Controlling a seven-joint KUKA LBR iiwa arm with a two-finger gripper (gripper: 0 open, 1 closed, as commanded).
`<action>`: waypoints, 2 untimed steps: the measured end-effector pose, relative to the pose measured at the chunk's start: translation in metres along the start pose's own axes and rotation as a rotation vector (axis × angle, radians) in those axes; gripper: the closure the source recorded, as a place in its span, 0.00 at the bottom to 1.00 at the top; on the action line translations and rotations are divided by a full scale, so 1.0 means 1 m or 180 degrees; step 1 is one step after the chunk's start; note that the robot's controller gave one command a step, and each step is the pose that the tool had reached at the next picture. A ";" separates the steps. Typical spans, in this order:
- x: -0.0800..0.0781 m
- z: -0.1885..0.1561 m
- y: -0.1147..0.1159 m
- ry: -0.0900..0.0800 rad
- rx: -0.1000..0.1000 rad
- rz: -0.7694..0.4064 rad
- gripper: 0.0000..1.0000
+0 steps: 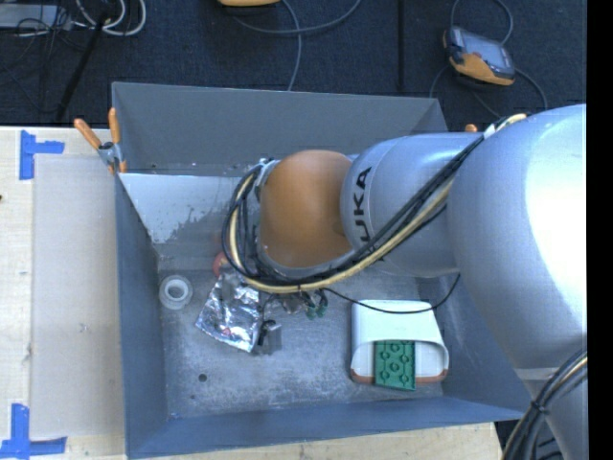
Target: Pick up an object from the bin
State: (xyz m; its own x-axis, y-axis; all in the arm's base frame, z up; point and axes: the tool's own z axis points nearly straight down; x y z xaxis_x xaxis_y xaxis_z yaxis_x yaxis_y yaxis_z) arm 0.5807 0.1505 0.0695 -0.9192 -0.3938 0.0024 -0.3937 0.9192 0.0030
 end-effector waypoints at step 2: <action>-0.018 0.000 -0.020 -0.0005 0.0006 0.0036 1.00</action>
Offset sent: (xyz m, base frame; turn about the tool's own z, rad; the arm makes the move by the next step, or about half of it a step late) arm 0.0246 -0.0112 0.0005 0.0071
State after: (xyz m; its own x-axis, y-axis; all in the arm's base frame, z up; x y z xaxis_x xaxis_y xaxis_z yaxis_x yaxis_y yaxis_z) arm 0.6053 0.1394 0.0696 -0.9236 -0.3833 0.0010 -0.3833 0.9236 0.0010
